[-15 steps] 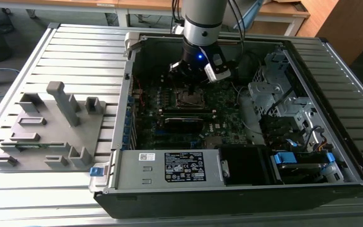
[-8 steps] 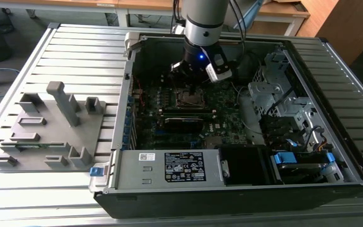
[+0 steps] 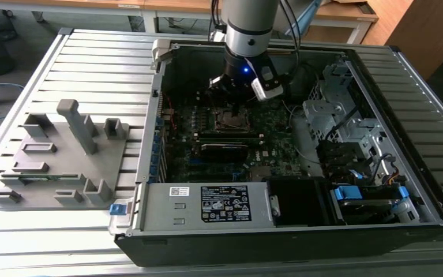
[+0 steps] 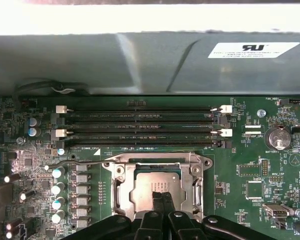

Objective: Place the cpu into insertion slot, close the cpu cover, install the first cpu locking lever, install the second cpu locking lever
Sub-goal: 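Close the cpu cover, then install the first cpu locking lever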

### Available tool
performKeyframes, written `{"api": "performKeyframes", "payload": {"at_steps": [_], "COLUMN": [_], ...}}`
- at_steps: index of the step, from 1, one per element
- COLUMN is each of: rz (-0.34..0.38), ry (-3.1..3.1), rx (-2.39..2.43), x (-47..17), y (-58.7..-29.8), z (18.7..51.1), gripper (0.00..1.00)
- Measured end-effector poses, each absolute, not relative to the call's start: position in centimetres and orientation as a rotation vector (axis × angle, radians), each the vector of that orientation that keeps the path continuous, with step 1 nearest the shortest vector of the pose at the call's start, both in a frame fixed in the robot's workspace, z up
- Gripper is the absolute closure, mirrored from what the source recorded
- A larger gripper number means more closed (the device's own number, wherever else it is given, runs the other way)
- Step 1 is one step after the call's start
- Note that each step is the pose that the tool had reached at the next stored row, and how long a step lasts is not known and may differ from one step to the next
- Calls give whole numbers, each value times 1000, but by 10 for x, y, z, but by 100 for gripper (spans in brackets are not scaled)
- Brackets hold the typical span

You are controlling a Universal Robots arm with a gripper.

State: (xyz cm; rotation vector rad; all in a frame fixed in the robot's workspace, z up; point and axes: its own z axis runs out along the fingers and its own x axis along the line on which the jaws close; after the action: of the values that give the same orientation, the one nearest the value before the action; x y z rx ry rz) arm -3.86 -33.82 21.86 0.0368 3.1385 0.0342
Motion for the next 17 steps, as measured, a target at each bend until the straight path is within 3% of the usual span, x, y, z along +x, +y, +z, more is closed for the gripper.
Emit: {"api": "performKeyframes", "payload": {"at_steps": [12, 17], "rz": [35, 34], "ry": [3138, 3138], "rx": [37, 37], "x": [-41, -41], "y": [-338, -338], "z": [219, 235], "gripper": [89, 89]}}
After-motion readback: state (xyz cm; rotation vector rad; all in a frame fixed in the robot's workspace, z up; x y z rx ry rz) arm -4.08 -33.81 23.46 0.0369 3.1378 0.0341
